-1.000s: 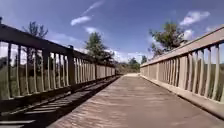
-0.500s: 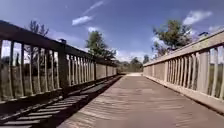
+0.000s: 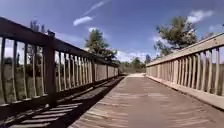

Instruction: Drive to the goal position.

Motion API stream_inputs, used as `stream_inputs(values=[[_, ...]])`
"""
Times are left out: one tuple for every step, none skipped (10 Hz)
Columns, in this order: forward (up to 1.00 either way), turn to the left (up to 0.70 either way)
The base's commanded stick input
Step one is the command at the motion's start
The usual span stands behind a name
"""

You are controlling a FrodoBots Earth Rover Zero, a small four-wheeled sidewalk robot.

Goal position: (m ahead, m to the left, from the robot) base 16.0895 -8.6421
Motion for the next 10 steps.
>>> stream_inputs(values=[[1.0, 0.0], [1.0, 0.0], [1.0, 0.0], [1.0, 0.0], [1.0, -0.27], [1.0, -0.27], [1.0, -0.27], [1.0, -0.27], [1.0, -0.24], [1.0, 0.0]])
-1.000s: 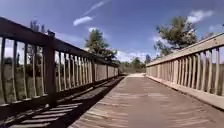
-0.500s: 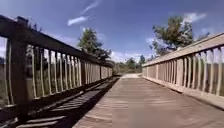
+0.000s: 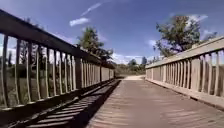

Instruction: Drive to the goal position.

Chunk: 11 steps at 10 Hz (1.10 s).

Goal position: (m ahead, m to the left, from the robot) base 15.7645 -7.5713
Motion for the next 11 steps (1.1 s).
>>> stream_inputs(values=[[1.0, 0.0], [1.0, 0.0], [1.0, -0.05], [1.0, -0.21], [1.0, -0.27], [1.0, -0.27], [1.0, -0.27], [1.0, -0.27], [1.0, -0.26], [1.0, 0.0], [1.0, 0.0]])
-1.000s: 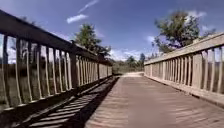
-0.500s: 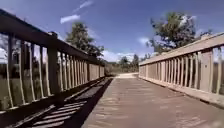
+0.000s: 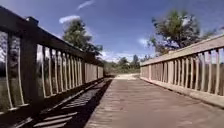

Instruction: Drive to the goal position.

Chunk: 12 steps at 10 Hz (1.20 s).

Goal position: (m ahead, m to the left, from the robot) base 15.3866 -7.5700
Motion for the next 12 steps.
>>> stream_inputs(values=[[1.0, 0.0], [1.0, 0.0], [1.0, 0.0], [1.0, 0.0], [1.0, -0.27], [1.0, -0.27], [1.0, -0.27], [1.0, -0.1], [1.0, 0.0], [1.0, 0.0], [1.0, 0.0], [1.0, 0.0]])
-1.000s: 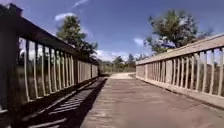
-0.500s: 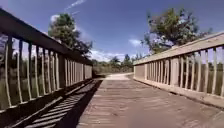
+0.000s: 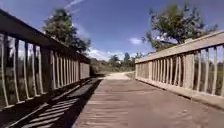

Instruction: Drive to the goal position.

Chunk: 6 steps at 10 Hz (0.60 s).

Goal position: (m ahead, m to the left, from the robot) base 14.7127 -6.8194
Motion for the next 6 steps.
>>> stream_inputs(values=[[1.0, 0.0], [1.0, 0.0], [1.0, 0.0], [0.85, 0.0], [0.85, 0.0], [0.85, 0.0]])
